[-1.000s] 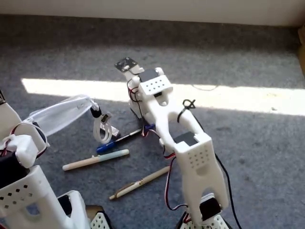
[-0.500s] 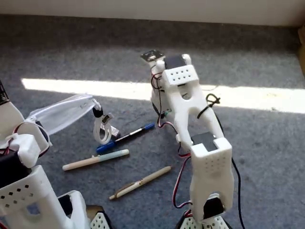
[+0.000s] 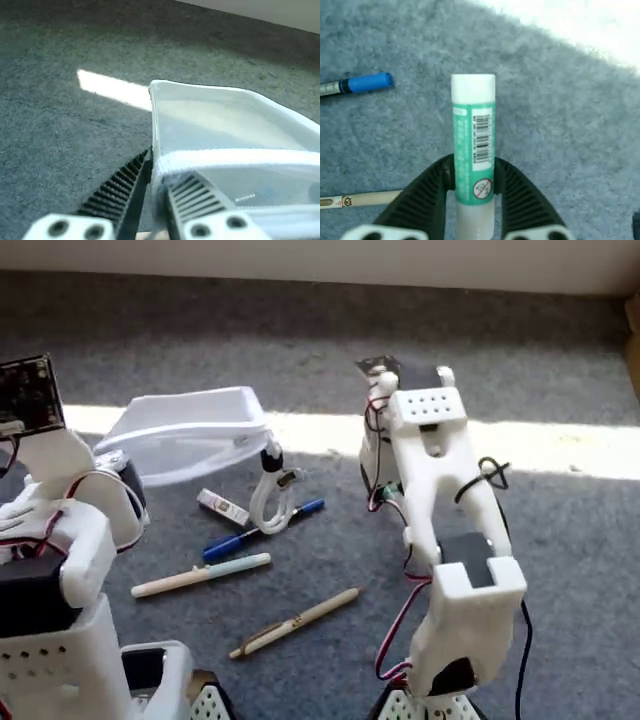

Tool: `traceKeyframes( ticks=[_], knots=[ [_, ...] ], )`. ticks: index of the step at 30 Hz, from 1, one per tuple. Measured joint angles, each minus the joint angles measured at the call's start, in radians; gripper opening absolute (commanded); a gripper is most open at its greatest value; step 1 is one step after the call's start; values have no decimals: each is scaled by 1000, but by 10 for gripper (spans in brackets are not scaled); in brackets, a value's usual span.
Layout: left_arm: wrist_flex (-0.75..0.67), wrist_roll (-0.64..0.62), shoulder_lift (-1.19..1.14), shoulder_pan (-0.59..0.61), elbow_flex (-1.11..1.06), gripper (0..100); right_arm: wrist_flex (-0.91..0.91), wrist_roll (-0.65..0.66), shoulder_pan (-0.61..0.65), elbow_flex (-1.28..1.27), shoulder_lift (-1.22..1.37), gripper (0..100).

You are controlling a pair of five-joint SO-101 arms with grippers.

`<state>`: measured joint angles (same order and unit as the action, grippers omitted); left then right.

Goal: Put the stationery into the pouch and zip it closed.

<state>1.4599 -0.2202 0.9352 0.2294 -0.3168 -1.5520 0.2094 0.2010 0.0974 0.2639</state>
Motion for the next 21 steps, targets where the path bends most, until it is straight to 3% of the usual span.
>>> traceKeyframes(
  ticks=[10, 15, 21],
  knots=[
    [46, -38, -301, -97, 227, 7, 390, -58, -40, -591, -325, 5],
    [141, -38, -437, -107, 319, 7, 508, -121, -54, -713, -377, 5],
    [147, -38, -456, -110, 305, 7, 542, -127, -55, -735, -381, 7]
  ],
)
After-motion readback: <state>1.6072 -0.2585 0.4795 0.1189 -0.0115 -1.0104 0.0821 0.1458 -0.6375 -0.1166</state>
